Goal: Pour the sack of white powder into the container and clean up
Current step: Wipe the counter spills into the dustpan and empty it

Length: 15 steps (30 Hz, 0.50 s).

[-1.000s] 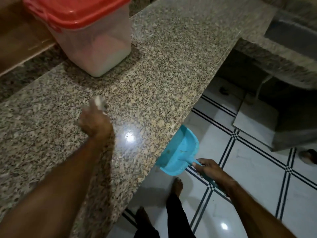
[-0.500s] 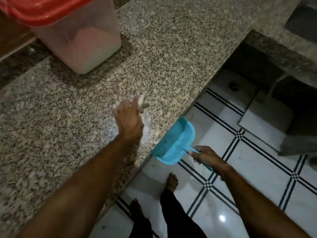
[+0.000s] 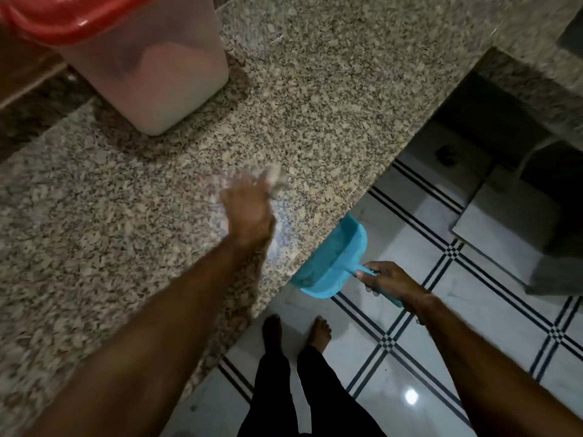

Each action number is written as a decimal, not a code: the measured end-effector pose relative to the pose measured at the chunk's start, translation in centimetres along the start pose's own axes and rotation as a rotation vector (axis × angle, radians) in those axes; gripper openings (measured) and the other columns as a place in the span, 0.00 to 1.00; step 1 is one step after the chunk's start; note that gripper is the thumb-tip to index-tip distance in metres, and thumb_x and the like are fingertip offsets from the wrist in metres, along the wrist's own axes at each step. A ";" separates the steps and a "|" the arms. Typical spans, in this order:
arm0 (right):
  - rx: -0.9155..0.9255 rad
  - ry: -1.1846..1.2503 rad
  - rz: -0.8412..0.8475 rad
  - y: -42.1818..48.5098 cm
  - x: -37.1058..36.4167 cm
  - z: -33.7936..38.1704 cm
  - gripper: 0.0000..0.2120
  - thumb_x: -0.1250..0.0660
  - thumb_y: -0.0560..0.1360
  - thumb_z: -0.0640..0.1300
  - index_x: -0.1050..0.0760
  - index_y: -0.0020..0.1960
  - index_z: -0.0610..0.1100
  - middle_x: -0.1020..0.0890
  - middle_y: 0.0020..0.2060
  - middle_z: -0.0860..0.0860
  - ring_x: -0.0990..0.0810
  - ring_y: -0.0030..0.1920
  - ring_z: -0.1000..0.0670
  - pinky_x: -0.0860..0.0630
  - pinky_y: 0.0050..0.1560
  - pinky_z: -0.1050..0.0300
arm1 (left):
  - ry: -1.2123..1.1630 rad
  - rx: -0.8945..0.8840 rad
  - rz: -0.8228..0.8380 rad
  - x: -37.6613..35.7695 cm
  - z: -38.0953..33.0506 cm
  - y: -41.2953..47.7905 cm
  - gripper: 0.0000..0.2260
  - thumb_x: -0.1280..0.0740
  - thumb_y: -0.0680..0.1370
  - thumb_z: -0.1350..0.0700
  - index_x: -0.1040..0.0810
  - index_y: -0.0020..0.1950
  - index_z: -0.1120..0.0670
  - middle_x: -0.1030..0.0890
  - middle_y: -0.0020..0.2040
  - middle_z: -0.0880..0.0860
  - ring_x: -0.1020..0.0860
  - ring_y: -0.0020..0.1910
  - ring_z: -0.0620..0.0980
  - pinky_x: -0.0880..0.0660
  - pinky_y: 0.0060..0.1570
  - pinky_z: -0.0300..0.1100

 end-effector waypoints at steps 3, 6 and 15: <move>0.002 0.020 -0.003 -0.2 -0.3 0.4 0.17 0.29 0.81 0.47 0.19 0.52 0.30 0.23 0.34 0.46 0.25 0.34 0.55 0.27 0.35 0.63 | -0.124 -0.154 -0.018 1.6 -2.1 0.1 0.20 0.39 0.81 0.55 0.29 0.73 0.41 0.26 0.55 0.51 0.28 0.55 0.51 0.37 0.58 0.52; 0.007 0.037 -0.008 -0.4 -0.3 0.4 0.15 0.29 0.81 0.46 0.18 0.51 0.32 0.23 0.34 0.47 0.24 0.32 0.57 0.27 0.34 0.64 | -0.015 0.339 -0.120 0.5 10.2 6.8 0.16 0.41 0.83 0.44 0.25 0.68 0.47 0.25 0.61 0.59 0.25 0.57 0.57 0.34 0.63 0.58; -0.038 0.104 -0.094 -0.8 -1.3 -1.2 0.11 0.28 0.80 0.51 0.16 0.45 0.45 0.21 0.33 0.48 0.25 0.35 0.51 0.26 0.39 0.59 | -0.029 0.001 -0.047 -1.6 -0.3 8.3 0.12 0.40 0.83 0.49 0.25 0.66 0.47 0.21 0.58 0.53 0.22 0.55 0.54 0.28 0.53 0.46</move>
Point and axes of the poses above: each hand's wrist, its own y-axis towards the middle knuckle, its own x-axis out of the back of the hand, z = x × y, the point moved 6 cm from there along y, towards the middle knuckle
